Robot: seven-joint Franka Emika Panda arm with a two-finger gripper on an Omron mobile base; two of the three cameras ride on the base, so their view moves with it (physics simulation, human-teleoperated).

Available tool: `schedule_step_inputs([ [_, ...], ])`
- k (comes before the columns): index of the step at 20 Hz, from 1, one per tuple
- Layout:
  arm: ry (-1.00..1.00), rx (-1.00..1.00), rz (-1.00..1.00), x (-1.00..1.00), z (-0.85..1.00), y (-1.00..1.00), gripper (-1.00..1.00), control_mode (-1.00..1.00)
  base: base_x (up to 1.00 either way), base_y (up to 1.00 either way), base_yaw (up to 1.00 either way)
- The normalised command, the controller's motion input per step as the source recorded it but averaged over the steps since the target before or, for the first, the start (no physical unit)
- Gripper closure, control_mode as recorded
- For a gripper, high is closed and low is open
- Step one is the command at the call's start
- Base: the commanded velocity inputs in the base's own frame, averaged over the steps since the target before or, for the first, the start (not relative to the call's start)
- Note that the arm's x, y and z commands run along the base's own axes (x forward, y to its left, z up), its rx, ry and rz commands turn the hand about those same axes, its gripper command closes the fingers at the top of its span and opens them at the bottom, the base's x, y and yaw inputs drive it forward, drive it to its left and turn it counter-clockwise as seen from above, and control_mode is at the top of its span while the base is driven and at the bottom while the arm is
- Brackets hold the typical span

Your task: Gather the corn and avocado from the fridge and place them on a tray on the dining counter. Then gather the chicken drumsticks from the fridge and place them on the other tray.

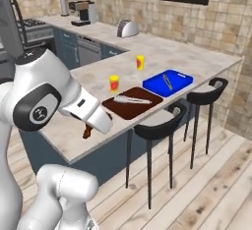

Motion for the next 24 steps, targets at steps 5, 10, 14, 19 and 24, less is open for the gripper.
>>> schedule_step_inputs([
  [5,0.0,0.0,0.0,0.0,0.0,0.0,1.0,1.0,0.32,-0.57,0.31],
  [10,0.0,0.0,0.0,0.0,0.0,0.0,1.0,1.0,0.31,-0.52,0.33],
  [14,0.0,0.0,0.0,0.0,0.0,0.0,1.0,1.0,0.27,-0.52,0.33],
  [19,0.0,0.0,0.0,0.0,0.0,0.0,1.0,1.0,0.19,-0.51,0.35],
  [24,0.0,0.0,0.0,0.0,0.0,0.0,1.0,1.0,0.16,-0.42,0.36],
])
